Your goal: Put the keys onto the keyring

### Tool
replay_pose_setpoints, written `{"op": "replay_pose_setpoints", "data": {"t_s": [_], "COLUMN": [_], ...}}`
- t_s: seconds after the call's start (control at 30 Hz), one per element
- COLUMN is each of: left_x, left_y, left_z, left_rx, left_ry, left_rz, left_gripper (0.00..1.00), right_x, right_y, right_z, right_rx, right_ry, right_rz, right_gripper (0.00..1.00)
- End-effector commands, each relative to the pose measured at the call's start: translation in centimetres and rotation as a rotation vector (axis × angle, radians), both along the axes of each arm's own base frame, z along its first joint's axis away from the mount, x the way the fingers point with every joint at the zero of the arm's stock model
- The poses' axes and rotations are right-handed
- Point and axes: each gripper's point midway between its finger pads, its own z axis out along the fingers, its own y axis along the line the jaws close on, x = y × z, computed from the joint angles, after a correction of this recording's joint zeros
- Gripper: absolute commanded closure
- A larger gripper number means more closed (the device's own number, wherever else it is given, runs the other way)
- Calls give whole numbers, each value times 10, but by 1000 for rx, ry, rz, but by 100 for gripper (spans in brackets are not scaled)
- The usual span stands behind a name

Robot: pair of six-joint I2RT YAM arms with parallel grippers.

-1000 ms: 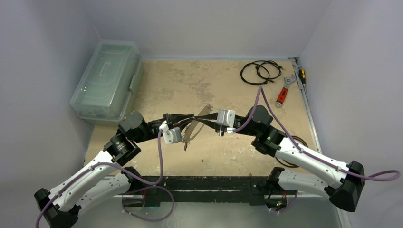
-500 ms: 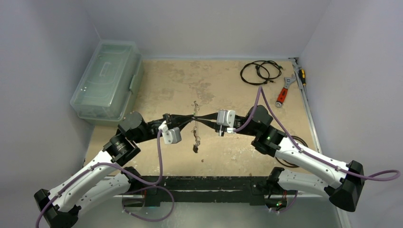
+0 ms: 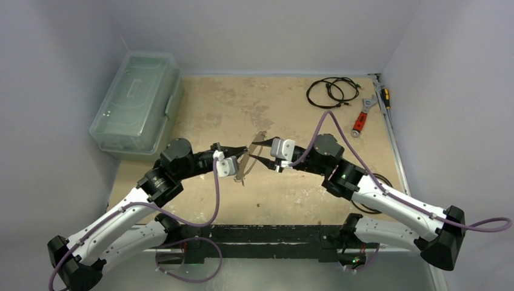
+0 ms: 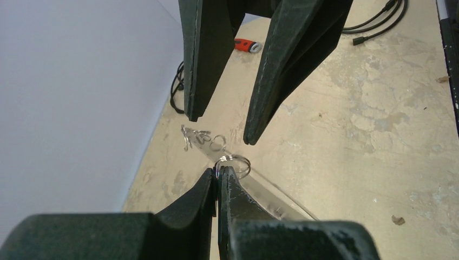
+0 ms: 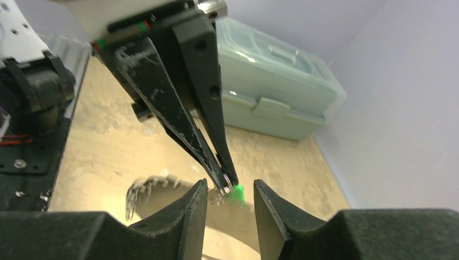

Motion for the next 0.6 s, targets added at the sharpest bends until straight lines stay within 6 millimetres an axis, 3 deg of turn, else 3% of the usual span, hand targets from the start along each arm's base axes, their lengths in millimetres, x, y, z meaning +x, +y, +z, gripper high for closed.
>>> {"op": "replay_pose_setpoints", "data": {"t_s": [0.0, 0.17, 0.4, 0.57], "left_x": [5, 9, 16, 19], "left_y": [3, 4, 6, 7], "left_z": [41, 29, 26, 26], "left_rx": [-69, -27, -16, -17], "left_ry": [-84, -50, -40, -39], "left_rz": [25, 43, 81, 94], "left_gripper": [100, 100, 100, 100], "right_x": [16, 15, 13, 21], "right_y": [-5, -2, 3, 3], "right_z": [10, 8, 12, 1], "right_rx": [-47, -73, -53, -41], "right_ry": [-26, -11, 54, 117], "right_rz": [-87, -70, -63, -113], "right_gripper": [60, 59, 57, 55]}}
